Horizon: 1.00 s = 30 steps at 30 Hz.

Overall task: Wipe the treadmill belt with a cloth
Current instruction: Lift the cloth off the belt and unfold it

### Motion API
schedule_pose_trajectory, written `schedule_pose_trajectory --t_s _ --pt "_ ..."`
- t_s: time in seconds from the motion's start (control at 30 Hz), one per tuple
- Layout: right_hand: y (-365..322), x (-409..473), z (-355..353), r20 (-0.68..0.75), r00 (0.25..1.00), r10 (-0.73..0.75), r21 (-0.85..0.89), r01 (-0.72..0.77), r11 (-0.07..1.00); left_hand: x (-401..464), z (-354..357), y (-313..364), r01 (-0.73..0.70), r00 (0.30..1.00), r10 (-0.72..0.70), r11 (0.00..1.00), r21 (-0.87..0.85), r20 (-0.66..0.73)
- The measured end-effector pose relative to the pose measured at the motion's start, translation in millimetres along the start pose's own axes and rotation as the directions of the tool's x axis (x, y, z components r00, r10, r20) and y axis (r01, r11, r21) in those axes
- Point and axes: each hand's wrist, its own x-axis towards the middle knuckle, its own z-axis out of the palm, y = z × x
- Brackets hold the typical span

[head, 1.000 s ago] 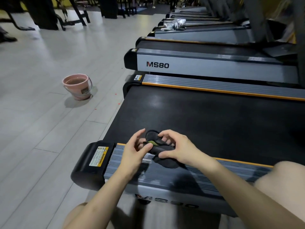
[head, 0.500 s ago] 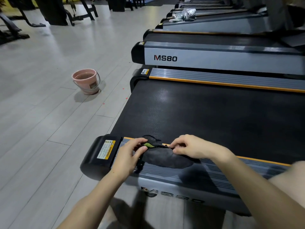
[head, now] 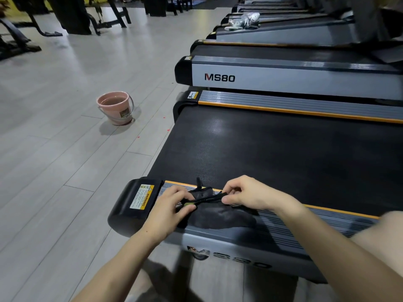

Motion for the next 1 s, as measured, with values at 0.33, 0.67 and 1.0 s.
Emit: schedule_pose_trajectory --t_s 0.33,0.67,1.0 --pt "-1.5 18.6 24.9 -0.159 0.987 -0.029 -0.108 0.011 0.994 -5.8 0.1 14.6 0.089 0.985 -0.113 0.979 -0.181 -0.127" --pt "-10.4 7.6 16.6 -0.168 0.977 -0.131 0.045 0.14 0.989 -1.3 -4.2 10.0 0.138 0.989 -0.141 0.987 -0.078 -0.038" --pt "-41.7 -21.3 -28.6 -0.175 0.941 -0.289 -0.008 0.293 0.956 53.2 -20.7 37.8 0.228 0.941 -0.218 0.974 -0.007 0.26"
